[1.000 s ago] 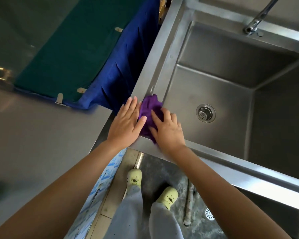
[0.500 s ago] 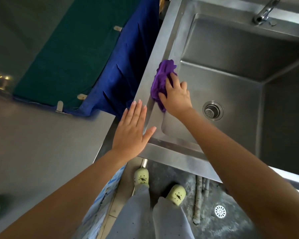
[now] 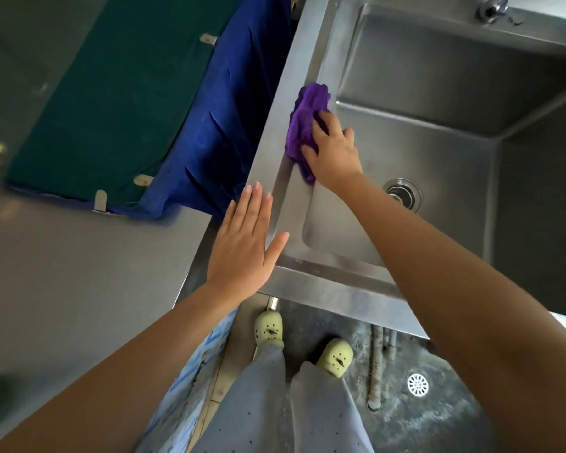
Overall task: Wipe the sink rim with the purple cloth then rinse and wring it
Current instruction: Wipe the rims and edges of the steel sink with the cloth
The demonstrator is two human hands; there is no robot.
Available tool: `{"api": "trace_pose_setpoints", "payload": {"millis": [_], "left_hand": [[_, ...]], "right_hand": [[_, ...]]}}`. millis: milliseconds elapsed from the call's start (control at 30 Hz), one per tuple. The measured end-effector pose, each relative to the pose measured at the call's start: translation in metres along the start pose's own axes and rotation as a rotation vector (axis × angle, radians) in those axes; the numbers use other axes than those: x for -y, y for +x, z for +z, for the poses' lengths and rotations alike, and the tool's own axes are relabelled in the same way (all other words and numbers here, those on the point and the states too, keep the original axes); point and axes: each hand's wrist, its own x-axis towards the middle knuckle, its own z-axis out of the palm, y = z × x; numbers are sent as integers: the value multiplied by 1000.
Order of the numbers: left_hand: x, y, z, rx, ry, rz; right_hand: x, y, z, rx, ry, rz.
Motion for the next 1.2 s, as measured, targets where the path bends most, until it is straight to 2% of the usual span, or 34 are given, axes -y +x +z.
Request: {"api": "trace_pose_setpoints", "payload": {"millis": [100, 200, 300, 433, 533, 667, 800, 967, 1200], "left_hand": [[1, 1, -1, -15, -33, 0], [1, 1, -3, 1, -55, 13], [2, 1, -6, 32, -103, 27], [4, -4, -15, 109, -161, 57], [0, -20, -12, 75, -62, 85], [-7, -40, -1, 49, 93, 64], [-9, -40, 0, 51, 132, 45], [-10, -40, 1, 45, 153, 41], [-10, -39, 0, 28, 141, 56]], "right_hand": [[-7, -35, -1, 68, 11, -190], [-10, -90, -2, 228, 93, -344], [-8, -133, -3, 360, 131, -366], [-6, -142, -19, 425, 69, -366], [-21, -156, -33, 464, 3, -390], [-72, -206, -52, 354, 66, -220], [-99, -238, -68, 258, -21, -51], [-50, -238, -46, 98, -213, -70], [16, -220, 8, -119, -165, 32]]}}
